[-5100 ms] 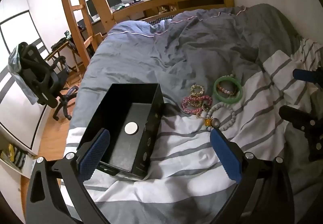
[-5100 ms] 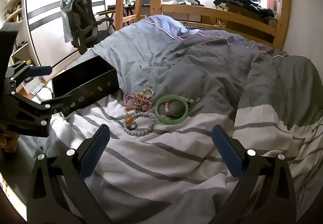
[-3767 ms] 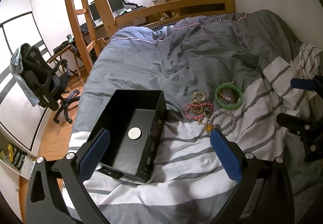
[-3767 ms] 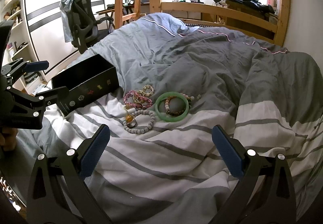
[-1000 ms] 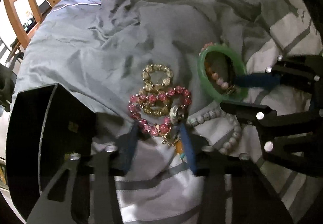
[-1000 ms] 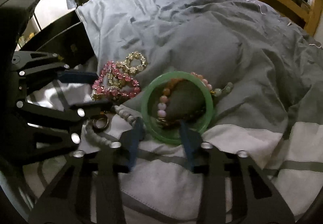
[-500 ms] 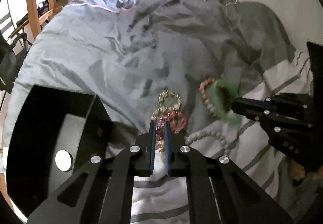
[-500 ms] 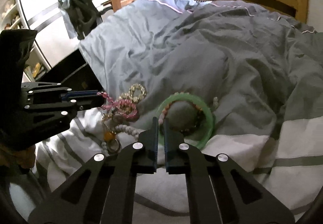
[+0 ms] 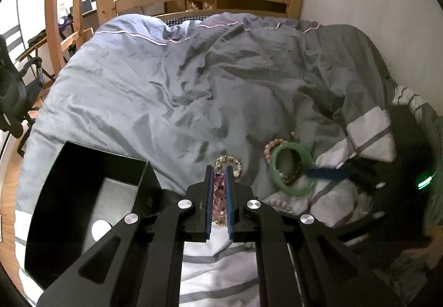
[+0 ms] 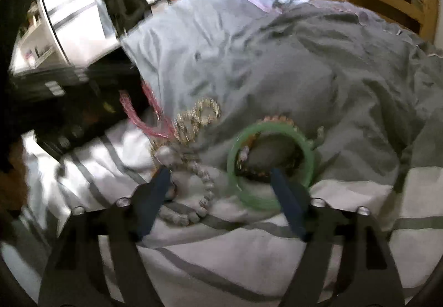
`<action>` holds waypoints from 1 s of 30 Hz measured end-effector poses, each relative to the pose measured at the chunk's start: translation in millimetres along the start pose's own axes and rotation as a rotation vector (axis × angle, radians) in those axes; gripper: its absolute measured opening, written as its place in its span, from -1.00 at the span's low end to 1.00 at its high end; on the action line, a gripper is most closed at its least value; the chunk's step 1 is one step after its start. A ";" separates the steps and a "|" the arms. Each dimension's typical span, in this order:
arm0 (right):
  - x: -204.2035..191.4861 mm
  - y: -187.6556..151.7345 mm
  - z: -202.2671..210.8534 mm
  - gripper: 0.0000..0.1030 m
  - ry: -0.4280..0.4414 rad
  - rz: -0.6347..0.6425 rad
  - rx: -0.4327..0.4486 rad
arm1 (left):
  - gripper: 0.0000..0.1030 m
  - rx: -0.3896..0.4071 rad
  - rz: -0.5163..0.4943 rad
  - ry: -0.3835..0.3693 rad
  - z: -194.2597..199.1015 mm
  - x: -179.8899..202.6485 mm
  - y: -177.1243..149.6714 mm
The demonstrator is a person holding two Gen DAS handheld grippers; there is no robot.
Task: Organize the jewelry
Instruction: 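Grasp the pink beaded bracelet with the left gripper while the right gripper grasps the white bead bracelet, then carry both bracelets over the black box and open both grippers to drop them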
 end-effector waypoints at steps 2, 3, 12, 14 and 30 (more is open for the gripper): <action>6.6 -6.7 -12.4 -0.47 -0.032 -0.011 -0.046 | -0.85 0.001 0.001 0.000 0.3 -0.7 0.1; 8.5 -6.0 -11.4 -0.55 -0.011 -0.028 -0.037 | -0.85 0.002 0.004 0.000 0.7 -1.1 0.8; 7.5 19.3 27.3 -0.98 0.075 -0.081 0.112 | -0.85 0.037 0.026 0.009 19.0 -9.0 4.3; 7.3 13.7 17.9 -0.93 0.024 -0.062 0.058 | -0.85 0.031 0.033 0.008 20.3 -10.8 2.0; 1.6 15.4 11.1 -0.83 0.244 -0.160 0.095 | -0.85 0.029 0.032 0.012 21.3 -11.4 1.0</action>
Point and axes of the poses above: each gripper's, at about its wrist camera, not at the fingertips, and z roughly against the way its jaws point, x to its right, y to its top, the point moved 8 cm from there along -z, roughly the way its jaws point, and after that the axes turned 2 degrees about -x, right-handed, at the moved point
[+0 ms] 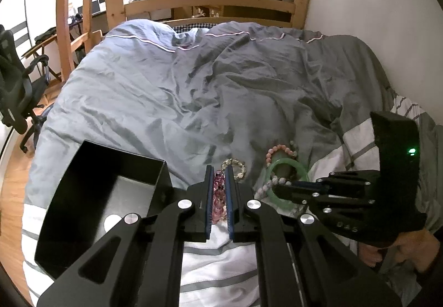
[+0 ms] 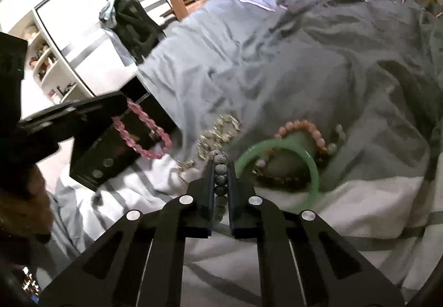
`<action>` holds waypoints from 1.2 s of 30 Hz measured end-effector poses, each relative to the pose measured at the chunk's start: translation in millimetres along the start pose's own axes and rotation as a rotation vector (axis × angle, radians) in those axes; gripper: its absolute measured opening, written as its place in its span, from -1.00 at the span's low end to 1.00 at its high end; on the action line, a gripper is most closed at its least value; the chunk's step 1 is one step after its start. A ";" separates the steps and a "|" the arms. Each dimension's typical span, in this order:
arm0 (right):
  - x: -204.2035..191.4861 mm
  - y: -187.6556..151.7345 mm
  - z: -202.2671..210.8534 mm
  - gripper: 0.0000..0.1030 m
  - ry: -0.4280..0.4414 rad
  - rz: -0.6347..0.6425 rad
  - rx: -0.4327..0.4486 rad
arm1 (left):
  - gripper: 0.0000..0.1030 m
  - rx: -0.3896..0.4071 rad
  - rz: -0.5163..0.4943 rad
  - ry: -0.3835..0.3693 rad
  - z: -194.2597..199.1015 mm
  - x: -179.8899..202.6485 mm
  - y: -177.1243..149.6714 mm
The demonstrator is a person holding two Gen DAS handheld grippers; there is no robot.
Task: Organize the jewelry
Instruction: 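Carry both bracelets over the black box and open both grippers to drop them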
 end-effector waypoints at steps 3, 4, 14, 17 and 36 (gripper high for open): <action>-5.7 3.6 5.4 -0.83 0.066 -0.030 0.030 | -0.85 0.003 0.002 0.003 1.1 -0.3 0.2; -7.5 5.2 9.1 -0.83 0.083 -0.037 0.045 | -0.85 0.006 0.002 0.002 1.9 -0.9 0.4; -23.5 28.1 48.7 -0.83 0.138 -0.062 0.155 | -0.85 0.019 0.010 -0.012 18.1 -2.5 1.0; -34.0 33.8 58.2 -0.83 0.156 -0.057 0.177 | -0.85 0.020 0.022 -0.036 27.9 -3.6 -1.0; -116.4 66.8 72.2 -0.83 0.169 0.048 0.204 | -0.85 0.120 0.112 -0.027 95.3 -66.1 3.3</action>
Point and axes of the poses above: each gripper's, at about its wrist camera, not at the fingertips, and z roughly against the way its jaws point, x to its right, y to its top, the point moved 8 cm from there along -z, roughly the way its jaws point, and after that the axes turned 2 degrees about -x, right-handed, at the moved point
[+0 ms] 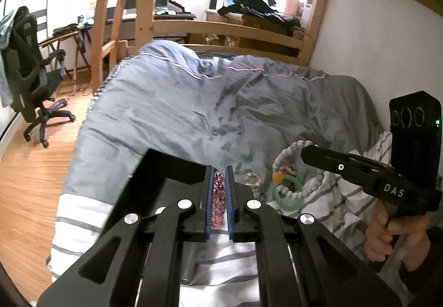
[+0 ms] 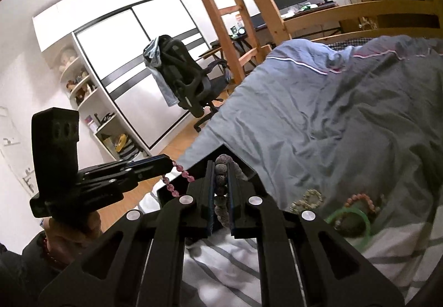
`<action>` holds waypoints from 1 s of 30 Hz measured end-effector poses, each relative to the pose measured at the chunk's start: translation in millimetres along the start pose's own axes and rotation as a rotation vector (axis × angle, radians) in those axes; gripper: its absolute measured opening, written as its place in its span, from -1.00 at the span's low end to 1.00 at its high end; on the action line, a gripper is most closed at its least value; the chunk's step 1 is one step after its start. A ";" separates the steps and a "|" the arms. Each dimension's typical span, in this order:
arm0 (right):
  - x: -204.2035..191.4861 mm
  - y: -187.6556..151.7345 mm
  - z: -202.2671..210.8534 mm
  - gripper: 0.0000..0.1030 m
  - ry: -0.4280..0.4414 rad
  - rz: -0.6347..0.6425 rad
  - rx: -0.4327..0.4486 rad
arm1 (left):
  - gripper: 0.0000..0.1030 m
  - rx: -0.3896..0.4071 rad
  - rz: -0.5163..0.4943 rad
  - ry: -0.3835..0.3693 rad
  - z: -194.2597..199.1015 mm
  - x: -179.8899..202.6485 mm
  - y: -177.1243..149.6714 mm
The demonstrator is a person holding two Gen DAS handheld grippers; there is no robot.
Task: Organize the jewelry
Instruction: 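Carry both bracelets over the black box and open both grippers to drop them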
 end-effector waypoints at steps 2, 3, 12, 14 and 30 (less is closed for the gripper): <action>-8.3 3.1 -7.7 -0.83 0.001 0.015 -0.007 | -0.85 0.003 0.008 0.028 4.3 -12.8 -0.8; -12.7 4.4 -13.1 -0.83 -0.001 0.026 -0.011 | -0.85 0.005 0.019 0.035 5.9 -20.2 -1.4; -50.0 9.7 -66.2 -0.83 0.010 0.090 -0.064 | -0.85 -0.031 0.078 0.103 5.3 -66.9 -12.5; -56.5 5.5 -79.0 -0.83 0.011 0.102 -0.083 | -0.85 -0.049 0.115 0.129 2.8 -81.2 -16.8; -60.8 -34.4 -130.9 -0.39 0.001 0.075 -0.233 | -0.20 -0.076 0.229 0.162 -1.9 -108.1 -28.9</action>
Point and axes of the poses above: each gripper's, at about its wrist camera, not at the fingertips, and z roughly against the way its jaws point, x to its right, y to its top, the point moved 8 cm from there along -z, roughly the way its jaws point, and after that the axes turned 2 degrees about -x, right-handed, at the moved point
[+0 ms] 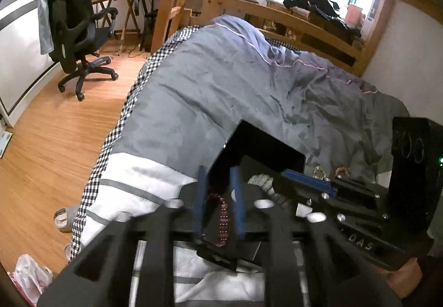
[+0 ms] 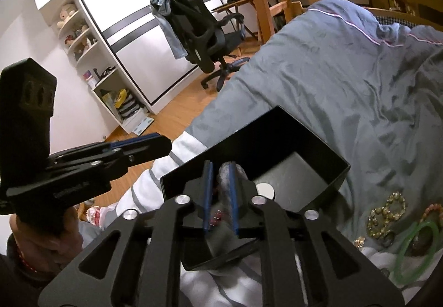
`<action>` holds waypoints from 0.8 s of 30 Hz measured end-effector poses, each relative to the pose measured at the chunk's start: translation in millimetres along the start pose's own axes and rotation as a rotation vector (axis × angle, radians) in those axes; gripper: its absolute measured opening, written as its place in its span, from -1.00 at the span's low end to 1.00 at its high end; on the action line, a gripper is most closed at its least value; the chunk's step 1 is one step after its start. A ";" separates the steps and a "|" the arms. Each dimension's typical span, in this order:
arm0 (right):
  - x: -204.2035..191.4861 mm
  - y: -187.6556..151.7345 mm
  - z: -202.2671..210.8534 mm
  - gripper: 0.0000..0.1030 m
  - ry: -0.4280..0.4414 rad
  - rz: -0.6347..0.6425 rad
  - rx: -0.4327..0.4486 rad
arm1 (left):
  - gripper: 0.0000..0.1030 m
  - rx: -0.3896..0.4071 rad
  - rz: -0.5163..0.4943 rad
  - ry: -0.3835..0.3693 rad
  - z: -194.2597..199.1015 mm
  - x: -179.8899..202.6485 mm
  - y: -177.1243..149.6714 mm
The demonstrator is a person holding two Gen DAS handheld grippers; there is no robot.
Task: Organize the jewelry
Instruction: 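Carry both bracelets over the black box and open both grippers to drop them, then grasp the gold chain bracelet with the left gripper while the right grasps the pink-and-dark bracelet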
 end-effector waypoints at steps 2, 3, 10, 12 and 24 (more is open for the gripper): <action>1.7 3.1 9.4 0.64 -0.009 -0.022 0.028 | 0.25 0.044 0.007 0.026 7.1 -1.8 3.7; 3.4 6.0 16.7 0.75 -0.020 -0.034 0.059 | 0.43 0.069 0.010 0.029 11.2 -1.7 6.0; 33.5 17.4 78.9 0.92 -0.261 0.004 0.141 | 0.79 0.105 -0.018 -0.025 13.4 21.7 9.4; 41.8 15.0 95.9 0.92 -0.302 0.015 0.143 | 0.81 0.103 -0.053 -0.036 12.4 34.5 7.3; 105.1 -30.8 172.9 0.92 -0.521 0.070 0.116 | 0.85 0.036 -0.296 -0.037 -15.1 125.7 -20.7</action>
Point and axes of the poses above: each gripper's, at about its wrist camera, not at the fingertips, and z roughly against the way its jaws point, x to its right, y to its top, the point moved 8 cm from there along -z, roughly the way its jaws point, and after that the axes turned 2 degrees about -x, right-handed, at the moved point
